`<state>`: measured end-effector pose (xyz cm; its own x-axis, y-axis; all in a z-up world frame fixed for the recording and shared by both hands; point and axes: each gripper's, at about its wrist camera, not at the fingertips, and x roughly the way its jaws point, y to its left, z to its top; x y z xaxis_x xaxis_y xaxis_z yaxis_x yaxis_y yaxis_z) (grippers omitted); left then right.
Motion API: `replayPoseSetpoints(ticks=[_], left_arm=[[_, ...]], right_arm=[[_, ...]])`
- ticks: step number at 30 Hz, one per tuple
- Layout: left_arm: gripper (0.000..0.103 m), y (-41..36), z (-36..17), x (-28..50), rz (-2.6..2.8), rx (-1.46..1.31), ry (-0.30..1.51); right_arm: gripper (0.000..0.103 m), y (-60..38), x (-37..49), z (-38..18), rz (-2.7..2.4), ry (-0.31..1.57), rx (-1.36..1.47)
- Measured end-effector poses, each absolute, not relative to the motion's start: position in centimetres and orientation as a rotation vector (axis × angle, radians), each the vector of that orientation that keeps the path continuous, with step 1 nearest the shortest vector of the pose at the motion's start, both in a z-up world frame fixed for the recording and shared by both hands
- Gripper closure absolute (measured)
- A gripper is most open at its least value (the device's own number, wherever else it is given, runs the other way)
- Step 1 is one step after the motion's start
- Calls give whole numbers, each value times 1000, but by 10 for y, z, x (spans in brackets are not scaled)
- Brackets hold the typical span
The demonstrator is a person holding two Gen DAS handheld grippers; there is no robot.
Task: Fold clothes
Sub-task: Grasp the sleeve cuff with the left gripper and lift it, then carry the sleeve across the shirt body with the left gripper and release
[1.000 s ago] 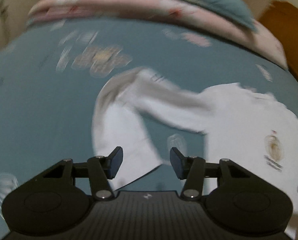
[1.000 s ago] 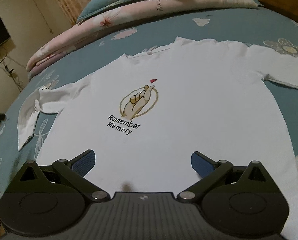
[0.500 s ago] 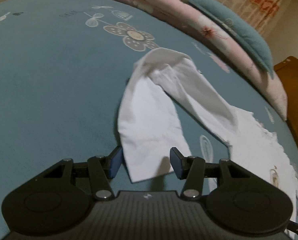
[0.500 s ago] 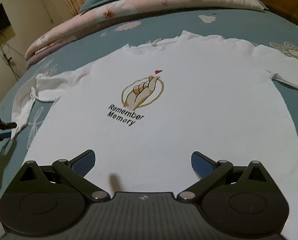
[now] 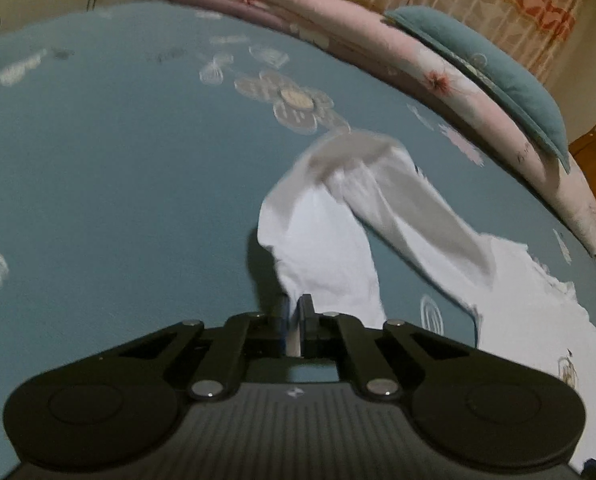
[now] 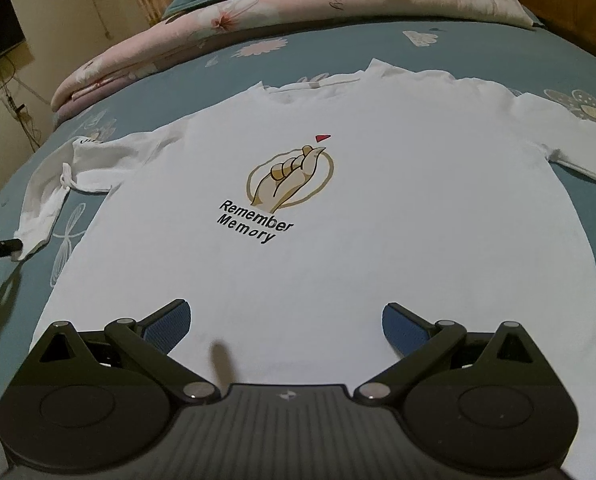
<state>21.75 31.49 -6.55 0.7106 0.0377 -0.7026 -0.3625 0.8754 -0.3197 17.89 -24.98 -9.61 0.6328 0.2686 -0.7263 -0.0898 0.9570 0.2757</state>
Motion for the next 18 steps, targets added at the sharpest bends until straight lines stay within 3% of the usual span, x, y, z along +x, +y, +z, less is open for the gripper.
replayPoseSetpoints(ticks=[8,11,13,18], left_arm=[[101,344,-15,240,349,-332,706],[99,351,-18,233,302,-410,695],[85,352,-27,228,269,-457,716],[77,346,-69,216,208,-540,806]], right_arm=[[0,-252,177,-94,211,847,231],[0,-252,177,-93,213,846,232],[0,-252,177,-92,215,842,232],[0,-249,177,-95,222,855,228]])
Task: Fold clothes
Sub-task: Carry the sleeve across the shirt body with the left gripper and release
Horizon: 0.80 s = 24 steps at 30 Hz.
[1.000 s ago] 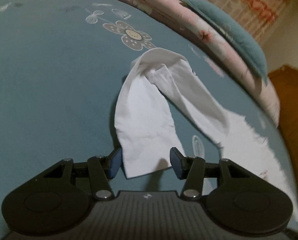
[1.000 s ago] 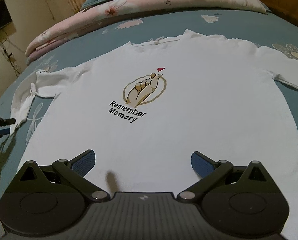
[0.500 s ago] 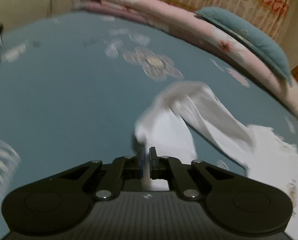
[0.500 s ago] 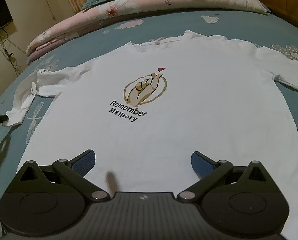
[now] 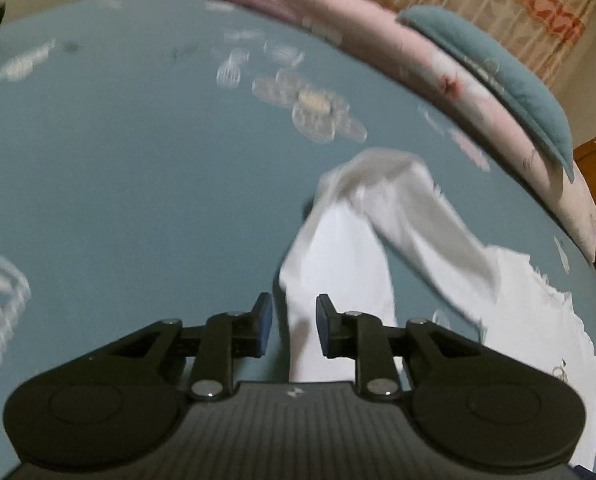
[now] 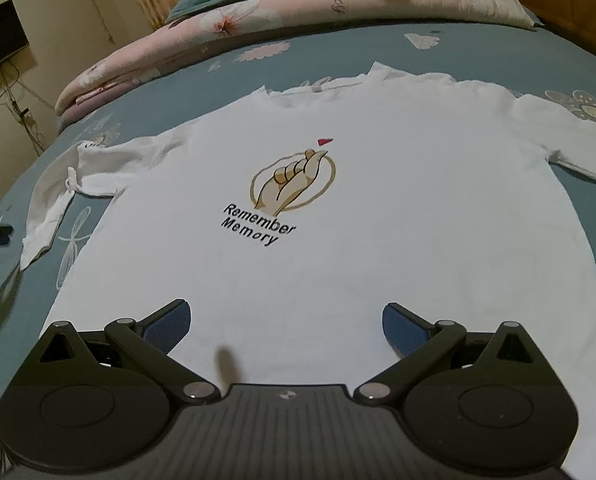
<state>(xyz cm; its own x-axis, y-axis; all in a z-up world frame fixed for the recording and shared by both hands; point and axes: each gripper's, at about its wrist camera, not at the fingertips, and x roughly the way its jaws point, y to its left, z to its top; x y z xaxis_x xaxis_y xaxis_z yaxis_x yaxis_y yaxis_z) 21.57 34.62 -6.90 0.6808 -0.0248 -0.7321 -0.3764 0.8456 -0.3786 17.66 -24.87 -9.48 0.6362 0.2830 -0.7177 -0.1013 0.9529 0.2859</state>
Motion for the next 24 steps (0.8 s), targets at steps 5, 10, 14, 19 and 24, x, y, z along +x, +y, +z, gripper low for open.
replayPoseSetpoints(ticks=[5,10,14,19,24], left_arm=[[56,344,-90,220,162,-603,796],[56,323,-89,226,181,-511,781],[100,309,-84,228,224,-416,818],[101,310,-61,226,302,-324,783],[102,330,-35,233,371,-265,739]], right_arm=[[0,-246,177,-97,216,859,212],[0,-244,177,-98,212,858,197],[0,-244,176,-98,212,855,188],[0,-246,176,-97,208,852,194],[0,-246,175,-96,214,849,194]])
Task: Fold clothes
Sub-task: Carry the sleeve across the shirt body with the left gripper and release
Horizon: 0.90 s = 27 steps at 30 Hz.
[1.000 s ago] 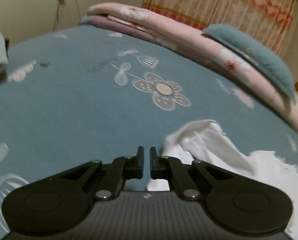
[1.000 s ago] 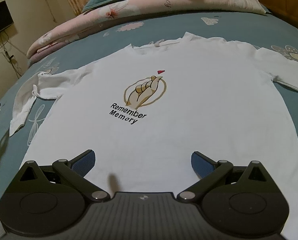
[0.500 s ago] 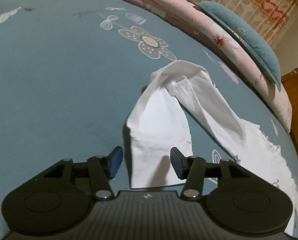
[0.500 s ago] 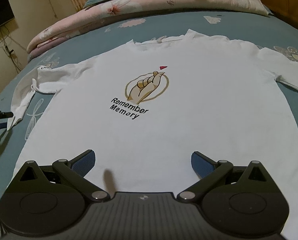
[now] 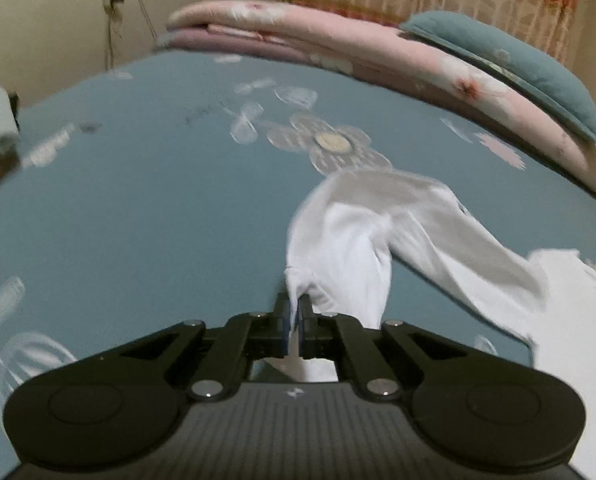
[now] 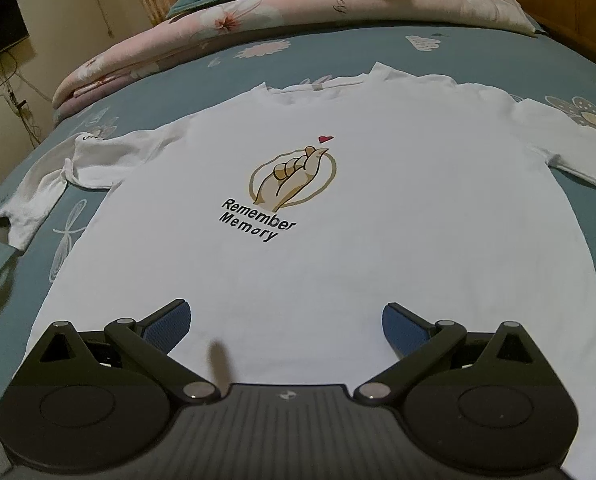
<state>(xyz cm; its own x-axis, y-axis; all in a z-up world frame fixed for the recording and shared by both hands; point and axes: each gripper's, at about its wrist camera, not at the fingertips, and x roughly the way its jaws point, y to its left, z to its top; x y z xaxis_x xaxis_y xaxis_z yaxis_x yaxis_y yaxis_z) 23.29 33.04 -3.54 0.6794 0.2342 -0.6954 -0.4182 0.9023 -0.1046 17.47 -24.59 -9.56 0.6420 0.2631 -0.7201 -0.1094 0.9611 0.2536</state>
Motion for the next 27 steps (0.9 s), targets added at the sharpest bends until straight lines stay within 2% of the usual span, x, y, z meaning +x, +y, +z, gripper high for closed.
replayPoseSetpoints(ticks=[13,23,24,25,27], left_arm=[[102,395,17,270,547,-218,665],[102,423,36,273,602,-244,700],[101,425,33,276,598,-246,717],[94,427,31,279,594,-248,733],[91,430,23,285,642,-231,761]], right_arm=[[0,-238,175,-96,201,841,130],[0,-234,175,-100,201,847,100],[0,-234,175,-100,200,847,97],[0,-233,175,-100,198,847,95],[0,-232,175,-100,197,847,89]])
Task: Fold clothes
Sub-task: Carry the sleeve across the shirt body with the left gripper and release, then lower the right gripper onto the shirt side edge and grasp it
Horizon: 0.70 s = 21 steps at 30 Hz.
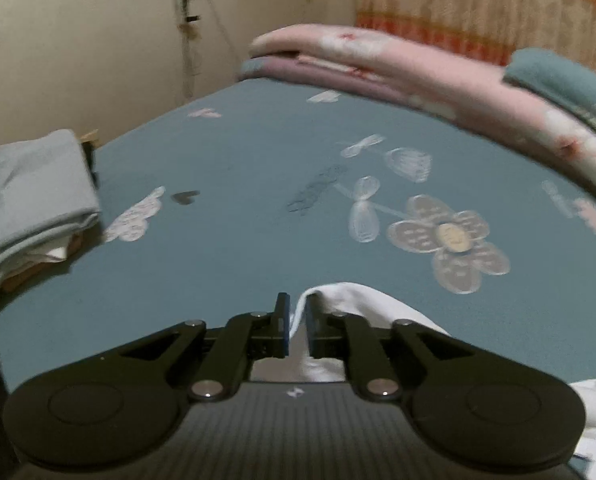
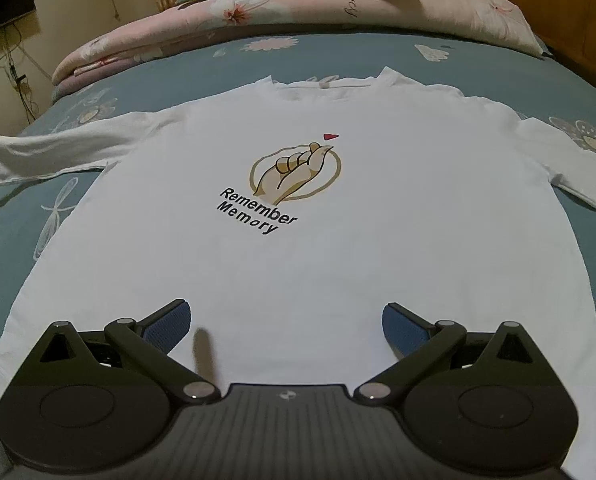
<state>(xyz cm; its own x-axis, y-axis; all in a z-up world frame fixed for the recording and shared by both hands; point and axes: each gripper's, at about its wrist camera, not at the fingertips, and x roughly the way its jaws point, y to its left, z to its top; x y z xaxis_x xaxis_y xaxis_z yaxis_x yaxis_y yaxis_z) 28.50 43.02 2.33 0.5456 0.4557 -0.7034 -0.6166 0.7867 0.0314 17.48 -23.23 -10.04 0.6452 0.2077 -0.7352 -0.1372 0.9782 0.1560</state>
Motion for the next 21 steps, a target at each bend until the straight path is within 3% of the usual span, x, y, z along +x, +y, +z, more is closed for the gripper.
replayPoseSetpoints(ticks=[2,7,14,21], left_arm=[[89,433,19,288,674,-225,772],[64,435,22,286,731,-237,734],[62,404,34,282,604,-246,746],[46,317,34,293,337,-168,827]], right_arm=[[0,-232,174,-100,196,846,82],[0,-232,175,-100,199,846,86],[0,-229,172,-98,227,846,84],[0,-233,162,-94,276,806,92]])
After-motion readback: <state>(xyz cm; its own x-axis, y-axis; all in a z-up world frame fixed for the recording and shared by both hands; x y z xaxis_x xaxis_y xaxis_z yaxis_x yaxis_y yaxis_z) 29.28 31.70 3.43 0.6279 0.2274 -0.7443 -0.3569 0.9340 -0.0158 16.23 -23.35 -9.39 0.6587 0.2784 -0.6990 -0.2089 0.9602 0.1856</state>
